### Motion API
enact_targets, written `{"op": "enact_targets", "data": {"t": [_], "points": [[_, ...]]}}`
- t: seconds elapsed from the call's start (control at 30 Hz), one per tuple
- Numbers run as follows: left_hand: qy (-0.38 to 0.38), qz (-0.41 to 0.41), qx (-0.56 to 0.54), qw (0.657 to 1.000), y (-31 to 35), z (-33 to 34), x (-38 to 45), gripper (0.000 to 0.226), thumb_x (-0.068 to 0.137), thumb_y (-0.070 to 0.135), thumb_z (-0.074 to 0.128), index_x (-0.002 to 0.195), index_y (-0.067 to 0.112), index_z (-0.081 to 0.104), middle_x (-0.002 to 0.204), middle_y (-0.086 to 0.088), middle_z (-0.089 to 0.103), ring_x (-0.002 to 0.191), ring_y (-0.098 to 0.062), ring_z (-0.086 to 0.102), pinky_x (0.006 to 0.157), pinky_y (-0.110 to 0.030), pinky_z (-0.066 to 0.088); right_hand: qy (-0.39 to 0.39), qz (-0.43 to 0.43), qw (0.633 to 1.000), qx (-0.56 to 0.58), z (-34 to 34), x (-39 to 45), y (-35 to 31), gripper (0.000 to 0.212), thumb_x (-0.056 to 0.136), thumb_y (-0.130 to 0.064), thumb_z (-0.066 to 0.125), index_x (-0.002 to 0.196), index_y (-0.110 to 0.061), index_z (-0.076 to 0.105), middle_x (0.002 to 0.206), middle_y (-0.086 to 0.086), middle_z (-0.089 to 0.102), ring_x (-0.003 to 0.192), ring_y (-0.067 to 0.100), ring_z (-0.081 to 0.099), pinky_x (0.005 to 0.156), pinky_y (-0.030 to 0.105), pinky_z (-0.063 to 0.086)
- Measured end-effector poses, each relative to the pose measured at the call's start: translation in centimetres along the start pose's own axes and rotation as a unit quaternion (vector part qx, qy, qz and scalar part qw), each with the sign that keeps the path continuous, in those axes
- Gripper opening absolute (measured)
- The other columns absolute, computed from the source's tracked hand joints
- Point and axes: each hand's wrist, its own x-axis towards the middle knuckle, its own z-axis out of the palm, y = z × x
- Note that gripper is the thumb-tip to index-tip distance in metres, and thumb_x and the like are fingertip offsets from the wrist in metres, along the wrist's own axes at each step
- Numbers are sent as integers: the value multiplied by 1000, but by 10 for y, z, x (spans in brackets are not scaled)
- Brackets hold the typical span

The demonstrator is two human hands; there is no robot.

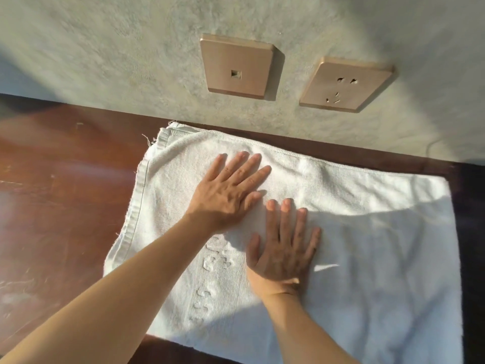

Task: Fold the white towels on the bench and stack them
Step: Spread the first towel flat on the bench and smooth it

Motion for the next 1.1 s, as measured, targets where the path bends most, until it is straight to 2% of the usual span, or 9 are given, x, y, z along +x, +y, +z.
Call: {"op": "enact_targets", "data": {"t": [0.07, 0.2, 0.3, 0.47, 0.6, 0.73, 0.87, 1.0, 1.1], "points": [[2, -17, 2, 1000, -9, -1, 14, 62, 99, 62, -12, 158, 44, -11, 168, 13, -14, 154, -13, -17, 125, -42, -13, -2, 2, 1000, 6, 1, -1, -1, 61, 93, -44, 43, 149, -21, 49, 158, 8, 40, 147, 38, 35, 115, 65, 27], [1, -63, 8, 998, -17, -6, 30, 62, 99, 64, -9, 157, 43, -13, 169, 6, -10, 155, -18, -15, 126, -42, -10, -22, -5, 1000, 5, 2, -3, 0, 64, 92, -44, 45, 152, -22, 44, 162, 8, 35, 150, 37, 29, 117, 66, 21], [28, -81, -45, 995, -1, -5, 9, 63, 103, 57, 5, 162, 35, 3, 171, -2, -1, 157, -26, -8, 127, -42, -7, -26, -8, 1000, -14, -1, 1, 1, 64, 93, -46, 40, 151, -21, 46, 160, 8, 37, 148, 38, 34, 116, 65, 25], [81, -94, -103, 987, 46, 29, -99, 59, 105, 44, 32, 161, 26, 24, 169, 0, 16, 157, -26, 7, 127, -48, 10, -88, 9, 996, -13, -11, -3, 1, 68, 92, -46, 38, 157, -25, 34, 166, 4, 25, 154, 32, 20, 118, 66, 17], [72, -110, -58, 990, 33, 37, -140, 61, 105, 51, 33, 161, 31, 22, 170, 4, 15, 157, -24, 8, 126, -49, 14, -126, 6, 992, -23, -15, -5, 3, 70, 94, -50, 31, 161, -29, 22, 170, 1, 14, 156, 30, 10, 120, 63, 10], [62, -178, -34, 982, -20, 33, -147, 68, 101, 64, 27, 162, 37, 13, 171, 7, 7, 157, -20, 1, 127, -49, 7, -111, 1, 994, -15, -14, -5, 2, 71, 93, -49, 34, 159, -25, 28, 168, 4, 20, 155, 33, 15, 119, 65, 12], [56, -224, -59, 971, -48, 28, -154, 69, 101, 64, 24, 162, 37, 8, 171, 6, 2, 157, -20, -5, 127, -50, 2, -104, 0, 995, -7, -12, -5, 3, 71, 92, -47, 39, 159, -25, 30, 167, 4, 22, 155, 33, 17, 120, 65, 12], [83, -177, -65, 979, -28, 23, -163, 66, 104, 55, 28, 162, 25, 20, 170, -6, 7, 157, -28, -1, 127, -48, -1, -111, 8, 994, -11, -13, -6, 2, 71, 94, -47, 39, 160, -28, 25, 169, 2, 18, 156, 31, 12, 121, 63, 9], [73, -128, -51, 988, -3, 36, -195, 65, 104, 56, 26, 162, 28, 20, 170, -4, 11, 157, -29, 5, 127, -51, 5, -109, 13, 994, -11, -12, -6, 1, 69, 95, -47, 37, 160, -30, 23, 169, 1, 18, 156, 30, 12, 122, 61, 7]]}}
